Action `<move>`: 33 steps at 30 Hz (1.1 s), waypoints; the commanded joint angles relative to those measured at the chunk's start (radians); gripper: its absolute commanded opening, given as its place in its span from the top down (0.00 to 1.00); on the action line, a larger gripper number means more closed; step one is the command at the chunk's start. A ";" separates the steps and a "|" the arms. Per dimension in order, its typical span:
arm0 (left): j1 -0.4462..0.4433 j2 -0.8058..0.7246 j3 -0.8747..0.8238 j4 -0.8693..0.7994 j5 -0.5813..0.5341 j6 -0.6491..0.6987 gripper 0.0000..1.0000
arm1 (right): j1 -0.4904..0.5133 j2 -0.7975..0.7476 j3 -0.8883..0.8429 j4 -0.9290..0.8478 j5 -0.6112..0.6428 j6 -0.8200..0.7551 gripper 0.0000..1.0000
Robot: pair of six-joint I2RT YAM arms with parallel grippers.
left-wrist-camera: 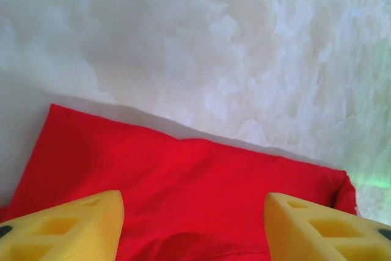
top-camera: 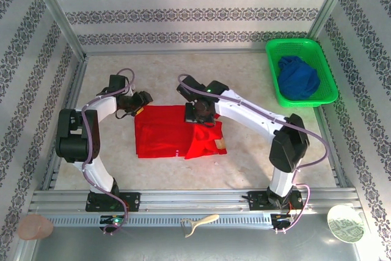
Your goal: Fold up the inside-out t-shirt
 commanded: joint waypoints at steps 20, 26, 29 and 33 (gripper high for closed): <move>0.095 0.070 0.002 0.144 0.103 -0.077 0.38 | 0.125 0.538 0.719 -0.223 -0.034 0.065 1.00; 0.121 0.102 0.038 0.134 0.117 -0.072 0.38 | 0.161 0.708 1.125 -0.294 -0.141 0.028 0.37; 0.141 0.096 0.071 0.104 0.125 -0.063 0.38 | 0.158 0.614 1.144 -0.274 -0.143 -0.016 0.30; 0.146 0.041 0.112 0.007 0.108 -0.011 0.38 | 0.092 0.326 0.769 -0.176 -0.044 -0.105 0.29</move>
